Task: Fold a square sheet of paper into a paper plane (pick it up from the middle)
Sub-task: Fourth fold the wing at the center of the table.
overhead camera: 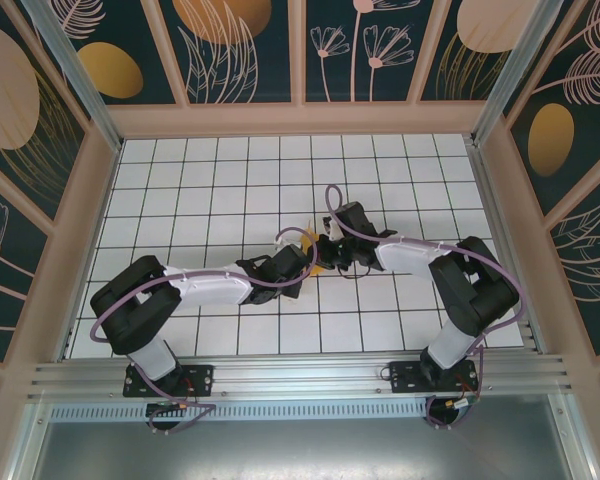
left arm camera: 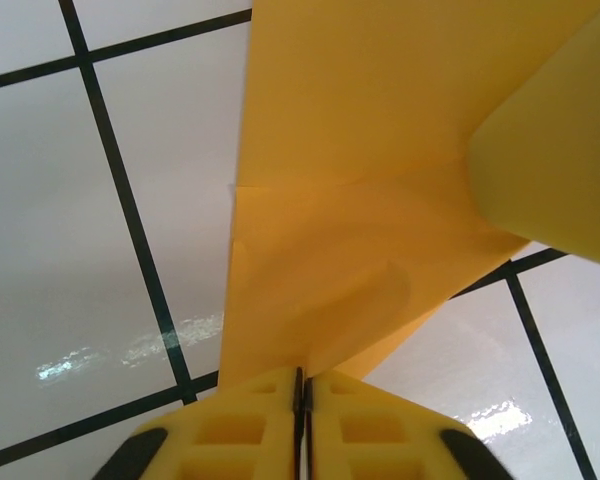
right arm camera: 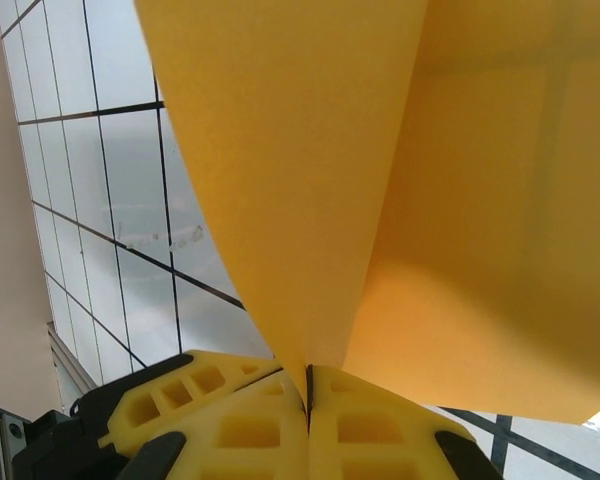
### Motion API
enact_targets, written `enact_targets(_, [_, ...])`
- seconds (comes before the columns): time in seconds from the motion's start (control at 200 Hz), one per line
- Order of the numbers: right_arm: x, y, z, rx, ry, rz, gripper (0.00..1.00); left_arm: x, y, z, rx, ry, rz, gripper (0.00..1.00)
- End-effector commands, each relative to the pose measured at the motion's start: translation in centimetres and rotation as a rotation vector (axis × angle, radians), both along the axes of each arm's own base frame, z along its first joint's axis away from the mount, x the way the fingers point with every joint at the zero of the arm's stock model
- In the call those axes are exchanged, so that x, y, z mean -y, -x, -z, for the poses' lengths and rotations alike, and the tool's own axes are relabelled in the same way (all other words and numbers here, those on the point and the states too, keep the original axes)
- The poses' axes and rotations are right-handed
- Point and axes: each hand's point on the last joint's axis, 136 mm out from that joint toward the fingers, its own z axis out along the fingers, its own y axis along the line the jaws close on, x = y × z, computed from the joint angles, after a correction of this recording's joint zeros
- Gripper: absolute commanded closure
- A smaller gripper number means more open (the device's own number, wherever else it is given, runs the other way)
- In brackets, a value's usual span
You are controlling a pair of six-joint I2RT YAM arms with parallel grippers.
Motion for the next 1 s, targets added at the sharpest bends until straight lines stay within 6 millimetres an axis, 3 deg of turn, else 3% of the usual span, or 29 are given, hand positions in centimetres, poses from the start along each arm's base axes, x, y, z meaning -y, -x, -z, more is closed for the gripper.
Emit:
enact_targets(0.0, [-0.3,-0.5,-0.2,0.013,0.016,-0.005,0.94,-1.0,-0.1,-0.4,0.029,-0.023,-0.026,0.79])
enact_targets(0.155, [-0.3,-0.6,-0.2,0.013,0.018,-0.002,0.94,-1.4,0.0,-0.3,0.035,-0.041,-0.019,0.74])
enact_targets(0.41, [-0.3,-0.6,-0.2,0.013,0.019,-0.005,0.94,-1.8,-0.1,-0.1,0.041,-0.08,-0.011,0.79])
enact_targets(0.776, [-0.3,-0.6,-0.3,0.015,0.02,-0.005,0.92,-1.6,-0.2,-0.3,0.044,-0.07,-0.004,0.94])
enact_targets(0.876, [0.1,-0.7,-0.6,0.031,0.03,0.0,0.85,-1.5,0.0,-0.2,0.041,-0.049,-0.012,0.98])
enact_targets(0.996, [1.6,-1.2,-1.6,0.064,0.052,0.045,0.68,-0.7,0.4,-0.4,0.026,0.016,0.003,1.0])
